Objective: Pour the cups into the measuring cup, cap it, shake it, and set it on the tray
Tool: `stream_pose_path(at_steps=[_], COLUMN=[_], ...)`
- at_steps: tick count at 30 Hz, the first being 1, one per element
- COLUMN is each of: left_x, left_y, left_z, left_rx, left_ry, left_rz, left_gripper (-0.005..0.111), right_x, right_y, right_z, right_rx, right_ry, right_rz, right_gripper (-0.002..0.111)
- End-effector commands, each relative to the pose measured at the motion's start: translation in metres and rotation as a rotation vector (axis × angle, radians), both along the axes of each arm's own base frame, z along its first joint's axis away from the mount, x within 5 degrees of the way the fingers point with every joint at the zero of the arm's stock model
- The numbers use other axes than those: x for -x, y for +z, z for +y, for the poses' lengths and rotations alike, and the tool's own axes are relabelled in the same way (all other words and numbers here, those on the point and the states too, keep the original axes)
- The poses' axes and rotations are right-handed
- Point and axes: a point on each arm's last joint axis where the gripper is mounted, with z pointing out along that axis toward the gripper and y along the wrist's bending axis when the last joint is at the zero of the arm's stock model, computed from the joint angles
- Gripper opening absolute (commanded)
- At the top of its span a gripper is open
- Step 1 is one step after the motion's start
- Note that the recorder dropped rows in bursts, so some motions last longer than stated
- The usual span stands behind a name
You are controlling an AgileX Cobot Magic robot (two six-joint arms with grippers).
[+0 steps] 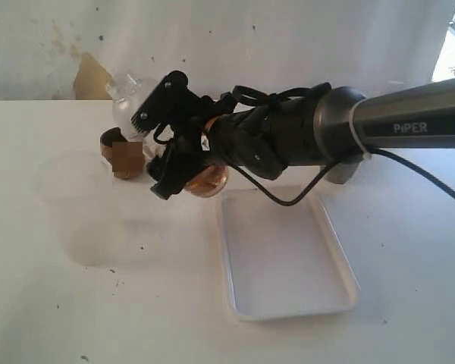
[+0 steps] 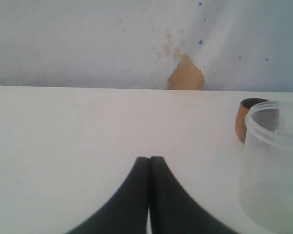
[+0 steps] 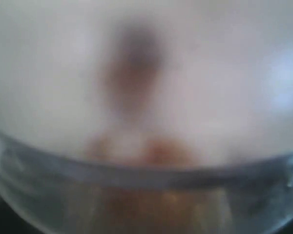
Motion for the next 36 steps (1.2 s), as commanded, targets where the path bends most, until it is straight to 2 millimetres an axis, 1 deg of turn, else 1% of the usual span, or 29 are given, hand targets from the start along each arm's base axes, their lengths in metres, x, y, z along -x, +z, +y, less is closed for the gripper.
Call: stream_pose_path(at_steps=[1, 9, 11, 15, 21, 24, 31, 34, 36], left_x=[0.000, 0.000, 0.000, 0.000, 0.000, 0.000, 0.000, 0.000, 0.000], left_y=[0.000, 0.000, 0.000, 0.000, 0.000, 0.000, 0.000, 0.000, 0.000], left_z=[0.000, 0.000, 0.000, 0.000, 0.000, 0.000, 0.000, 0.000, 0.000], left_rx=[0.000, 0.000, 0.000, 0.000, 0.000, 0.000, 0.000, 0.000, 0.000], left_ry=[0.000, 0.000, 0.000, 0.000, 0.000, 0.000, 0.000, 0.000, 0.000], left_rz=[-0.010, -0.010, -0.010, -0.010, -0.010, -0.010, -0.010, -0.010, -0.010], left_gripper=[0.000, 0.000, 0.000, 0.000, 0.000, 0.000, 0.000, 0.000, 0.000], right_x=[-0.005, -0.014, -0.015, -0.016, -0.016, -0.018, -0.025, -0.025, -0.025], right_y=[0.010, 0.000, 0.000, 0.003, 0.003, 0.007, 0.024, 0.025, 0.024], right_z=[0.002, 0.000, -0.001, 0.000, 0.001, 0.001, 0.004, 0.003, 0.003], right_rx=[0.054, 0.110, 0.121, 0.182, 0.237, 0.239, 0.277, 0.341, 0.348], right_ry=[0.065, 0.084, 0.090, 0.145, 0.182, 0.181, 0.188, 0.213, 0.214], right_rz=[-0.105, -0.126, -0.136, -0.209, -0.248, -0.255, -0.291, -0.291, -0.284], right_gripper=[0.000, 0.000, 0.000, 0.000, 0.000, 0.000, 0.000, 0.000, 0.000])
